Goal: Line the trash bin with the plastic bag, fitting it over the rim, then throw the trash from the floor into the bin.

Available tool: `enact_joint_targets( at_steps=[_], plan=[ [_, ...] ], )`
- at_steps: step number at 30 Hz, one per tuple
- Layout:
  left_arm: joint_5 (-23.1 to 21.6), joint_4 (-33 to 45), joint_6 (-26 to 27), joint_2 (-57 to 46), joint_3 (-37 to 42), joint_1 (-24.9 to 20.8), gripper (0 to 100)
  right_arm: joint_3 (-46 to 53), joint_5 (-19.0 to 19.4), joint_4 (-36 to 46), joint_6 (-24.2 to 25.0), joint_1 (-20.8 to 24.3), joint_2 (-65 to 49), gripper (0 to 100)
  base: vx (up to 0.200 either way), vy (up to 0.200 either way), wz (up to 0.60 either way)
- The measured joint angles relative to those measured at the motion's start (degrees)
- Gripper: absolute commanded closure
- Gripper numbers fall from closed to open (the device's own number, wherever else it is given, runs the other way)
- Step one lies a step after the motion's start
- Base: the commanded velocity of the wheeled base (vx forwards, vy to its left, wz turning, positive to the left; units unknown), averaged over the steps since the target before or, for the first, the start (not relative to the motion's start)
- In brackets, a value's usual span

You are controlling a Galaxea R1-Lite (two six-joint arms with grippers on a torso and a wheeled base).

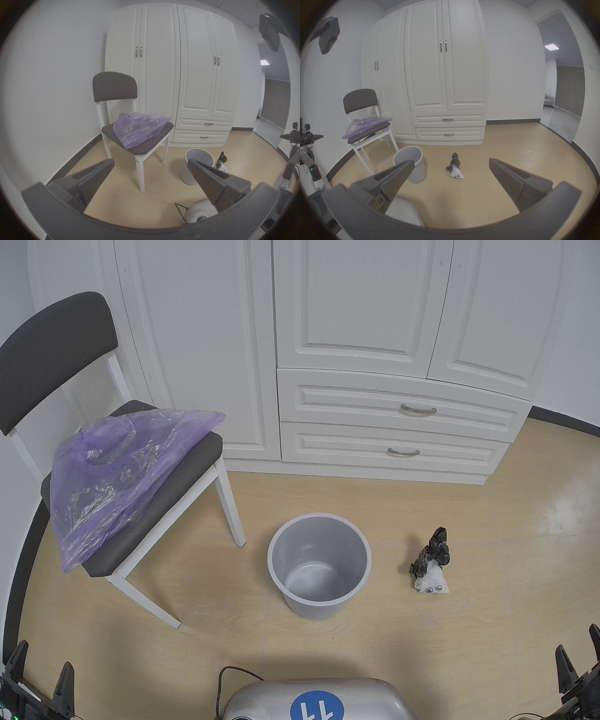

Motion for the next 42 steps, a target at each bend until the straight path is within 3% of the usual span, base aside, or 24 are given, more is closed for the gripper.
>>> enact_joint_targets(
  at_steps=[34, 42],
  plan=[
    [-0.1, 0.0, 0.2, 0.0, 0.0, 0.0, 0, 0.0, -0.1, -0.1, -0.4, -0.1, 0.0, 0, 0.000, 0.000, 0.00],
    [-0.9, 0.2, 3.7, 0.0, 0.0, 0.1, 0, 0.0, 0.2, -0.3, -3.4, -0.3, 0.0, 0, 0.000, 0.000, 0.00]
  ],
)
